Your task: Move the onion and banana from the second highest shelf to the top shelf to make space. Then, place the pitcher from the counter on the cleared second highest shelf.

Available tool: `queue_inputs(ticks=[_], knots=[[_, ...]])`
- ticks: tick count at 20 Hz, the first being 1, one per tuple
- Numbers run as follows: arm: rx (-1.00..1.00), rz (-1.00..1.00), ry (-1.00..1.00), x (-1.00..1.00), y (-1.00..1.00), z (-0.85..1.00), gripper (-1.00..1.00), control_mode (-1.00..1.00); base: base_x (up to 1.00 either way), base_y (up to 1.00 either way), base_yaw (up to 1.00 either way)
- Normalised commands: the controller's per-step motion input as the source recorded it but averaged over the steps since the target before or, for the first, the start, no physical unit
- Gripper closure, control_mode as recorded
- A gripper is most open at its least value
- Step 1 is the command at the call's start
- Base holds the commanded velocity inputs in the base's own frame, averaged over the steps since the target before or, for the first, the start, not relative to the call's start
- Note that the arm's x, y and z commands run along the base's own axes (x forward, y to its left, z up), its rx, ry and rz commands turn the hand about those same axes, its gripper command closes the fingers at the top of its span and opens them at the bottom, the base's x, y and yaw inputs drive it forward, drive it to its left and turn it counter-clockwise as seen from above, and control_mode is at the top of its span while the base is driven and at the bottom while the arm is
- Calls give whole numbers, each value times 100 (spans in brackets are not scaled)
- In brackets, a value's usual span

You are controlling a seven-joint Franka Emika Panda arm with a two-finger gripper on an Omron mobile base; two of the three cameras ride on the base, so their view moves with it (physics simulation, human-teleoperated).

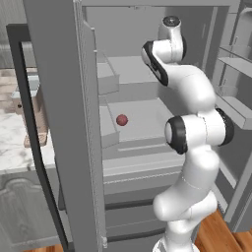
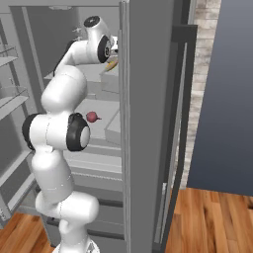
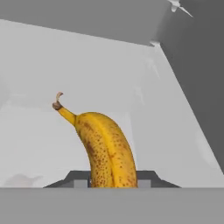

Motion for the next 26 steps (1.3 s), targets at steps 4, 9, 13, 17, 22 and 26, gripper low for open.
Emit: queue_inputs(ticks=[4,9,13,17,22,26], knots=[[-1,-9,-20,49,0,-74,100,-100,0,0,0],[-6,-8,-14,20,0,-99,-100,-100,0,0,0],[-2,-5,-13,8,-4,-71,-100,-100,0,0,0],[0,-6,-12,18,-19,-24,-100,-100,0,0,0],[0,-2,-17,-27,-6,-4,-100,-100,0,0,0],[0,0,-1,-82,18,36,-100,-100,0,0,0]])
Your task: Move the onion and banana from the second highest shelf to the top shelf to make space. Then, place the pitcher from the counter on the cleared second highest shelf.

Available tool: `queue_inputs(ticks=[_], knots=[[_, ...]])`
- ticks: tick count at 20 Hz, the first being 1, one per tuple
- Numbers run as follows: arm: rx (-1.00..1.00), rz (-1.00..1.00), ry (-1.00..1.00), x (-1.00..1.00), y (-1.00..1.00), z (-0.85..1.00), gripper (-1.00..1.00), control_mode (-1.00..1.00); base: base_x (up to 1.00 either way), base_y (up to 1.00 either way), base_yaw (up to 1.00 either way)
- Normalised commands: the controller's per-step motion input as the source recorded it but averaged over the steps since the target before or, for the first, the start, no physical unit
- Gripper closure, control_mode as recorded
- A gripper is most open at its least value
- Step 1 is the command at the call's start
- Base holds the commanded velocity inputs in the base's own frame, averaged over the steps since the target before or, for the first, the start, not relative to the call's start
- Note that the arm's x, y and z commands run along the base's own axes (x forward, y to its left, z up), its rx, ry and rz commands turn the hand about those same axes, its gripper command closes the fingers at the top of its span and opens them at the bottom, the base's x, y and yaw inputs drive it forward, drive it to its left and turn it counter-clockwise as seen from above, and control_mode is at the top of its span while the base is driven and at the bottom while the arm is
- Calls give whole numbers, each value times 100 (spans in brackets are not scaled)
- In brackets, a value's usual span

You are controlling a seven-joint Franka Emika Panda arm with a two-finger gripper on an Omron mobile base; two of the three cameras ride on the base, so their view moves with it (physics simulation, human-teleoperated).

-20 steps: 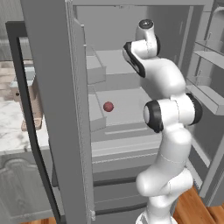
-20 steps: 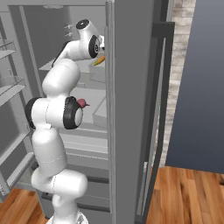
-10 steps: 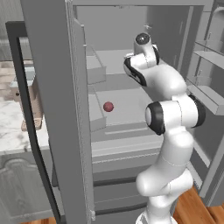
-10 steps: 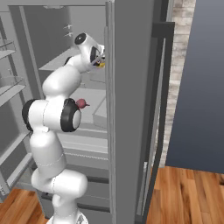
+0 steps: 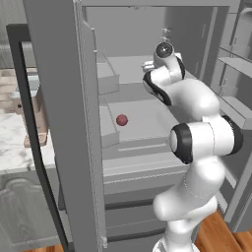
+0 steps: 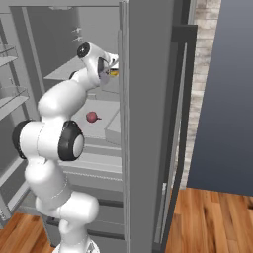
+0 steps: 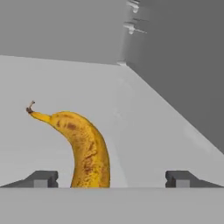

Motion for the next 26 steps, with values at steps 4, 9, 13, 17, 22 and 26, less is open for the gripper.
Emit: queue_inputs(ticks=[4,9,13,17,22,26], knots=[[0,-1,2,-92,32,42,-100,-100,0,0,0],[3,-2,7,-88,28,44,-100,-100,0,0,0],[8,0,1,-100,20,2,-100,-100,0,0,0],[8,0,0,-100,23,-19,-100,-100,0,0,0],[3,4,0,-100,46,-43,-100,-100,0,0,0],[0,13,0,-100,60,-56,-100,-100,0,0,0]])
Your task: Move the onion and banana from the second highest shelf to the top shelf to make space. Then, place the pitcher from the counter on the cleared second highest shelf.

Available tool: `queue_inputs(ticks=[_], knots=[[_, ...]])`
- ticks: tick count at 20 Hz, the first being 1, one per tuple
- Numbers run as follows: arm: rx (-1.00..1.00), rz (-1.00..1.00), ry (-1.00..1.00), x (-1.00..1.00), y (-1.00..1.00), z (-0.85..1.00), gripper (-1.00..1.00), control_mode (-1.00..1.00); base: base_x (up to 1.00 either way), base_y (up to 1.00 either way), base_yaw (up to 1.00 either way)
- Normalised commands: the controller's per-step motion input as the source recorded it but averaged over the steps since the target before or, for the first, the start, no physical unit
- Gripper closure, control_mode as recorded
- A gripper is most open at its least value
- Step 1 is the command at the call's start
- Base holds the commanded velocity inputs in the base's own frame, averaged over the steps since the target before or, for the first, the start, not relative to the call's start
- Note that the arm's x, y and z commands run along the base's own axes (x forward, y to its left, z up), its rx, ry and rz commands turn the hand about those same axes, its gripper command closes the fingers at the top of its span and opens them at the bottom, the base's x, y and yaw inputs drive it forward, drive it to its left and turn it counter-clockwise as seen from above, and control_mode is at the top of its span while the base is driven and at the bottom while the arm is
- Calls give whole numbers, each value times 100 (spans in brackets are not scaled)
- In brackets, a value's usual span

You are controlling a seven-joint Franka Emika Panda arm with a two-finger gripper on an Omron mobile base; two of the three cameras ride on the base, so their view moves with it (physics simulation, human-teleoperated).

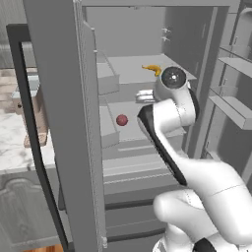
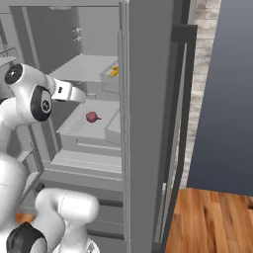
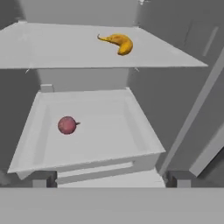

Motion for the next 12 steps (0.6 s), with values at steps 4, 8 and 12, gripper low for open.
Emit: queue_inputs(ticks=[4,8,12], knots=[[2,26,6,-92,40,-64,-100,-100,0,0,0],[9,36,8,-55,3,-58,-100,-100,0,0,0],[12,37,5,-12,-4,-24,-100,-100,0,0,0]])
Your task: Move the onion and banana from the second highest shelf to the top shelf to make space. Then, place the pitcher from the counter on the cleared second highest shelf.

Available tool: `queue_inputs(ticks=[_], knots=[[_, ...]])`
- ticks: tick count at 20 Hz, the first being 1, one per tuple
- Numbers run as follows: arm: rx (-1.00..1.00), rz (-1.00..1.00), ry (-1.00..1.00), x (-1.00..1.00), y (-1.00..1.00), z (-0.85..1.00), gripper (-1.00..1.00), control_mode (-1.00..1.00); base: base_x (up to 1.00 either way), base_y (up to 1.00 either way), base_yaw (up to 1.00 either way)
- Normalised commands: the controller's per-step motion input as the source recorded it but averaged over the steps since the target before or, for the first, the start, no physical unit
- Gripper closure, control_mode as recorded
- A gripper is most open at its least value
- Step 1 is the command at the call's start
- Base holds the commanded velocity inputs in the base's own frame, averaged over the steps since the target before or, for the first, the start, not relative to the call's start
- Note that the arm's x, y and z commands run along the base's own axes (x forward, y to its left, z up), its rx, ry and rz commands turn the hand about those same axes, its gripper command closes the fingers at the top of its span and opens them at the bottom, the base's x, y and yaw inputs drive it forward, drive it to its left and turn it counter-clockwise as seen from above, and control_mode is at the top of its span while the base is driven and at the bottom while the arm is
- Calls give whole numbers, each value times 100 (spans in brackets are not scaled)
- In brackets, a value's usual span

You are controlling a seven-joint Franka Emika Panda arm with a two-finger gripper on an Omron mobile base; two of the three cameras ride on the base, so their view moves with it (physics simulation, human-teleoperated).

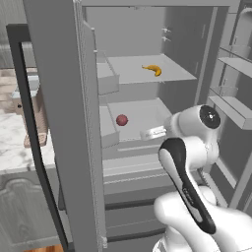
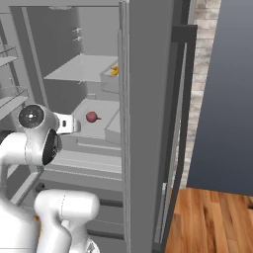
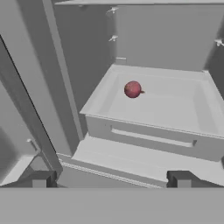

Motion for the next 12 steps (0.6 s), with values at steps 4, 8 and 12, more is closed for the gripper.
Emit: queue_inputs(ticks=[4,8,12], knots=[[4,16,2,19,0,-2,-100,-100,0,0,0],[0,-2,0,46,2,-2,-100,-100,0,0,0],[-1,-6,0,57,1,-9,-100,-100,0,0,0]])
